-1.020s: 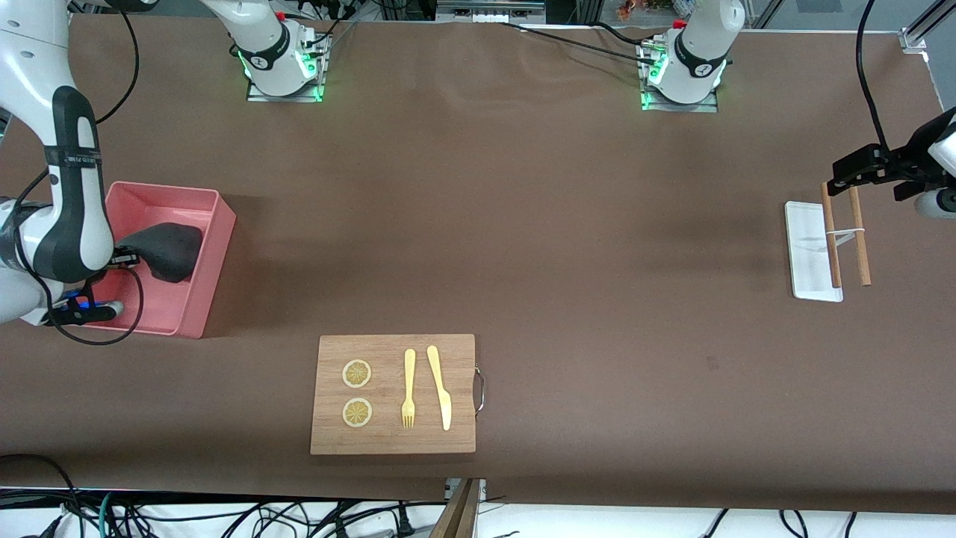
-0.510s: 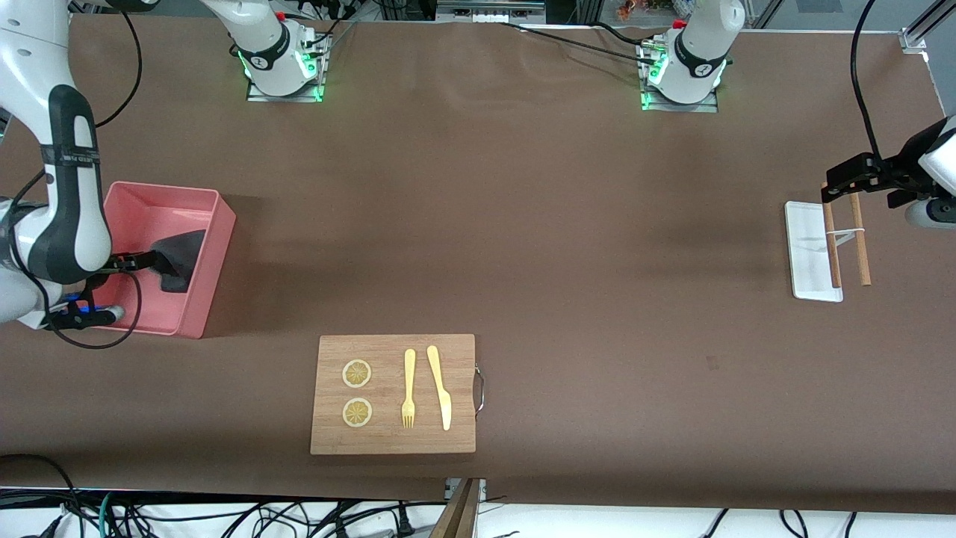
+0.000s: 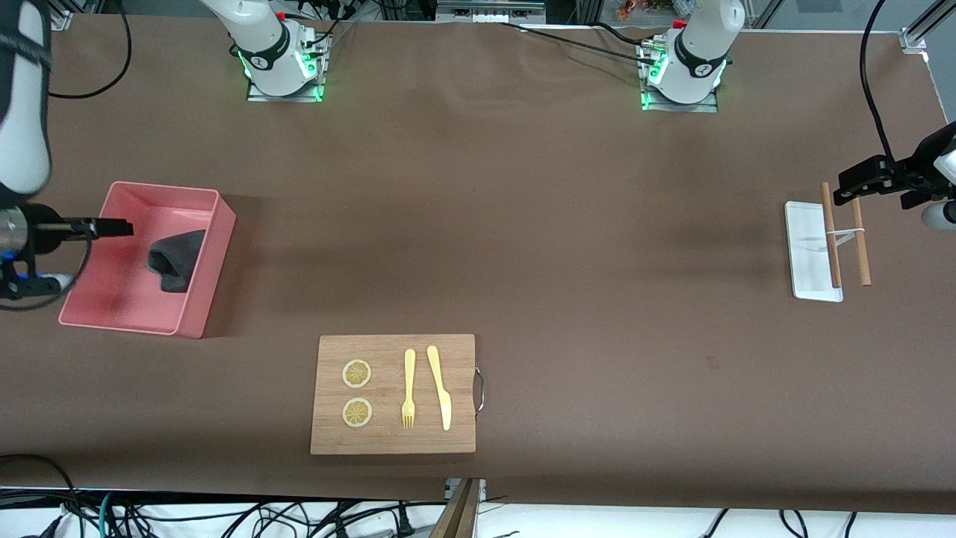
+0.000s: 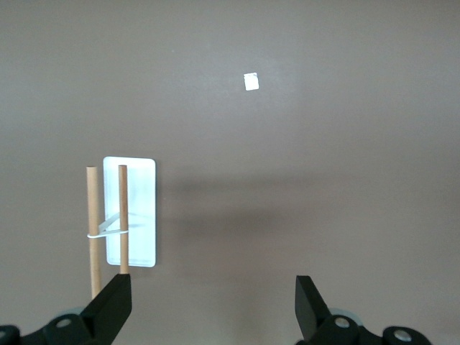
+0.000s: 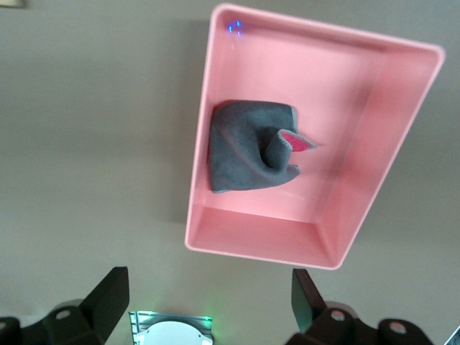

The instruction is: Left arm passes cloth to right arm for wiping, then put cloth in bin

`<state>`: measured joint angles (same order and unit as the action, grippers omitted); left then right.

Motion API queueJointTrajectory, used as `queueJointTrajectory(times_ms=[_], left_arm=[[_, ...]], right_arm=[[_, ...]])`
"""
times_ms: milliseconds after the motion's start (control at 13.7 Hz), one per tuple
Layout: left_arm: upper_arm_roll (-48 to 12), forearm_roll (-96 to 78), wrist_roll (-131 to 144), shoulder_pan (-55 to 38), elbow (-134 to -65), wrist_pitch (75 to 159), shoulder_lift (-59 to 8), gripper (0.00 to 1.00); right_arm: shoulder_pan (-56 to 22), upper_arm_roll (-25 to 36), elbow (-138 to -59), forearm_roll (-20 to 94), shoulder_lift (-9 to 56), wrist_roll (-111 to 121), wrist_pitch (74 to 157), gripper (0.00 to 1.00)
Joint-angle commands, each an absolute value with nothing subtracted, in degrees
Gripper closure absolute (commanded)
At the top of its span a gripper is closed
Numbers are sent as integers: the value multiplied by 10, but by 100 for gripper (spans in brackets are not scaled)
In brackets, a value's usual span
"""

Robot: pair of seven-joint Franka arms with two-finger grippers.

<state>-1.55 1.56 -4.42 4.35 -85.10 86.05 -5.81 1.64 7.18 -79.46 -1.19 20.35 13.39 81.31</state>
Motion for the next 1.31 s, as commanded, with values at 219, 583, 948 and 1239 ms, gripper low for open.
queueJointTrajectory(times_ms=[219,583,948,1239], left_arm=[[-24,37,5,42,-852,844,-54,0],[-29,39,-4,46,-903,853,-22,0],[-26,31,-3,59,-905,905,-16,0],[-28,26,-3,66,-904,914,-15,0]], right_arm=[[23,31,-845,-1,78,130,815,0],[25,19,-851,-1,33,132,830,0],[27,-11,-861,-4,25,23,815,0],[25,-9,-839,-8,39,23,805,0]])
